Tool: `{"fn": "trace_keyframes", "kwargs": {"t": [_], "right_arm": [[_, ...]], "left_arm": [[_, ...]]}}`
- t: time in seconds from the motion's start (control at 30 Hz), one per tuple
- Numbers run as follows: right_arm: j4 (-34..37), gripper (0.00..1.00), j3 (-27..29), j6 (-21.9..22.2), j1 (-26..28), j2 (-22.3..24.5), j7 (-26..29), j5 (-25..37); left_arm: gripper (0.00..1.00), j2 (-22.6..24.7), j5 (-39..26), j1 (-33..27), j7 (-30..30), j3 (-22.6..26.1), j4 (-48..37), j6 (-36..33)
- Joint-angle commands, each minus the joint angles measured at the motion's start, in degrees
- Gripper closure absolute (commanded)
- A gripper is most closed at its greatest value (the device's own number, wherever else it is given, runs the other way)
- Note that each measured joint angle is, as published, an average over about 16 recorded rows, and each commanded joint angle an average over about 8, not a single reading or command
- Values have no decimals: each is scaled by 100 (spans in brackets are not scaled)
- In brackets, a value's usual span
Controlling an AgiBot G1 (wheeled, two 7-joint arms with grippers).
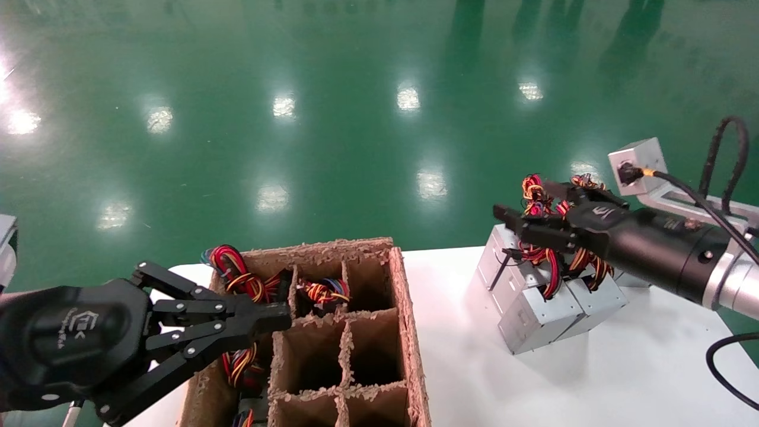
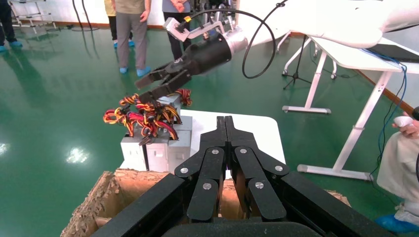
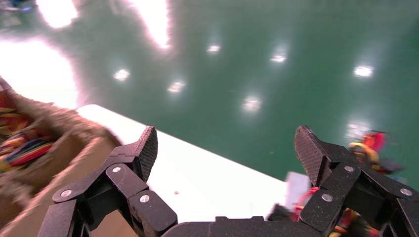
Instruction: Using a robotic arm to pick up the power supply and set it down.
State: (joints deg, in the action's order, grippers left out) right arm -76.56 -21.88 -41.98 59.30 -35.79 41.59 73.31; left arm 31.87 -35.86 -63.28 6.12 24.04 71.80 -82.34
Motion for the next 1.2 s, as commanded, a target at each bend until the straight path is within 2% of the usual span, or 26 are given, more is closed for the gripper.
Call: {"fn": "trace_keyframes", "kwargs": {"t": [0.03, 1.2], "right_arm": [[15, 0, 29, -219, 11, 4, -154, -157], [278, 0, 548, -4084, 211, 72, -2881, -2938]], "left_arm": [[0, 0, 0, 0, 0, 0, 0, 0], [0, 0, 0, 0, 0, 0, 0, 0]]}}
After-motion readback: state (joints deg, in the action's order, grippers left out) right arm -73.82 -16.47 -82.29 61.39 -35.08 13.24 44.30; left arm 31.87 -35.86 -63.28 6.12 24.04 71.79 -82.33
